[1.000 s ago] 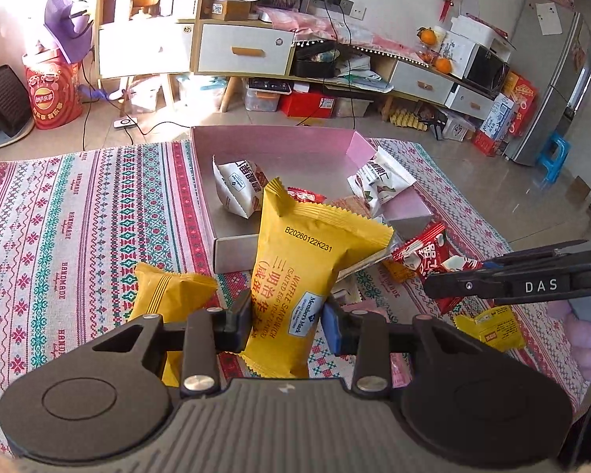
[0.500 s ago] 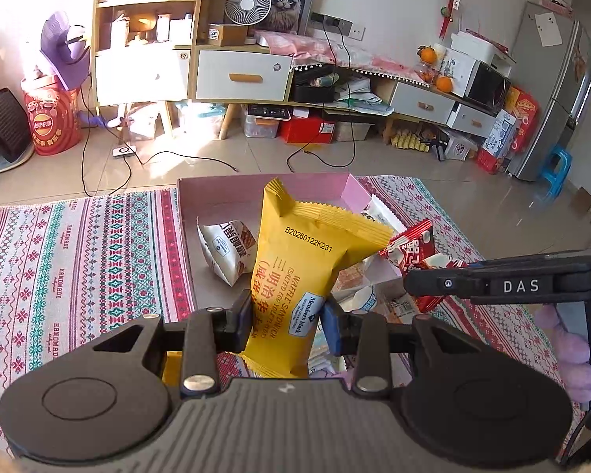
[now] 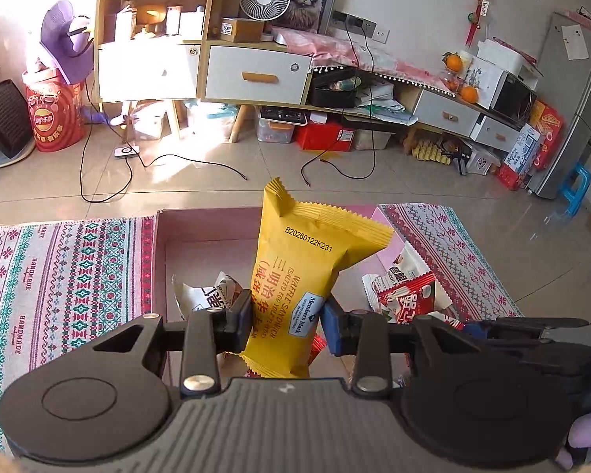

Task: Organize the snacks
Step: 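Carry the red-and-white snack into the box with the right gripper while the left carries the yellow waffle bag, then open both grippers inside the box and lift them out, then grasp the gold bar wrapper with the left gripper while the right grasps the pink pastry bag, then carry the gold bar and pink pastry bag over the tray box with both grippers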

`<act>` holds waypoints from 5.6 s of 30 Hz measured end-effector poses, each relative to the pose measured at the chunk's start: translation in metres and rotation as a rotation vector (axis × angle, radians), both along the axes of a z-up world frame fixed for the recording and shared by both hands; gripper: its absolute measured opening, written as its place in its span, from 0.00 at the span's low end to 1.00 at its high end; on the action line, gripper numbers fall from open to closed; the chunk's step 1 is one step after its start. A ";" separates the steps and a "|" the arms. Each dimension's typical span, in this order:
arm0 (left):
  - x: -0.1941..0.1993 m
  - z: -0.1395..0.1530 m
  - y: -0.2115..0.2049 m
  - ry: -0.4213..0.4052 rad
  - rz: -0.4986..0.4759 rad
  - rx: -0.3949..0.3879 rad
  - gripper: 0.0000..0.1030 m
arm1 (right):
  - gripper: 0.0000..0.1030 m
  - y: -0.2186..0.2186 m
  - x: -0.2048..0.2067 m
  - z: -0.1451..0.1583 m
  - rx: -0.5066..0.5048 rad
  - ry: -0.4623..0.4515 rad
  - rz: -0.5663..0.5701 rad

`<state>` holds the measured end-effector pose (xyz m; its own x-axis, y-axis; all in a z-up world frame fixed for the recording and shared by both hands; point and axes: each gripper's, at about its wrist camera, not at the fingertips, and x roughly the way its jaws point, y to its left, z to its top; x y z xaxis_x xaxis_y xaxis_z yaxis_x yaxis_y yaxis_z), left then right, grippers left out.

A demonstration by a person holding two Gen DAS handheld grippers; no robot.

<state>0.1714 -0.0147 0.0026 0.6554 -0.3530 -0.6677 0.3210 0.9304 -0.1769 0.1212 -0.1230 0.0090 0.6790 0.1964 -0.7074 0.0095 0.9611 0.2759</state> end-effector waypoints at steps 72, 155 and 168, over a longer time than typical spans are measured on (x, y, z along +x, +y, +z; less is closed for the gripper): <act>-0.139 -0.025 0.101 0.145 0.121 0.168 1.00 | 0.91 0.040 -0.099 0.007 -0.164 0.024 0.202; -0.146 -0.041 0.111 0.286 -0.057 0.140 0.36 | 0.28 0.095 -0.098 -0.016 -0.240 0.046 0.338; -0.148 -0.025 0.100 0.268 -0.104 0.042 0.36 | 0.28 0.085 -0.090 -0.003 -0.194 0.028 0.292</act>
<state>0.0237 0.0853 -0.0227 0.4155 -0.3772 -0.8277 0.3621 0.9033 -0.2298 0.0308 -0.0383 0.0061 0.5938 0.2394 -0.7682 -0.2689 0.9589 0.0910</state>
